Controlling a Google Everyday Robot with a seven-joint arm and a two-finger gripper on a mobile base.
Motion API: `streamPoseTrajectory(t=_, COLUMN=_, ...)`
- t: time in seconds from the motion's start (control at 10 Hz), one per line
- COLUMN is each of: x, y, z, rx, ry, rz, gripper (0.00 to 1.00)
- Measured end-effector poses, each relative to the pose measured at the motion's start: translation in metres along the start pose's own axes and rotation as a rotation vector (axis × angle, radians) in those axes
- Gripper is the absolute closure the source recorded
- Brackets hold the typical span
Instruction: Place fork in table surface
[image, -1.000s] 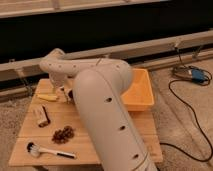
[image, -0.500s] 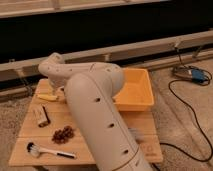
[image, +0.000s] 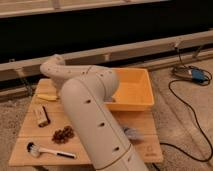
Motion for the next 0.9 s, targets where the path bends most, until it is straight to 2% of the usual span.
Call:
streamPoseTrajectory(t=0.3, x=0.006, y=-0.016, z=0.013, rx=-0.007, ry=0.035, rz=0.024, gripper=0.35)
streamPoseTrajectory(t=0.9, x=0.010, y=-0.004, z=0.027, rx=-0.027, ry=0.083, rz=-0.007, gripper=0.37)
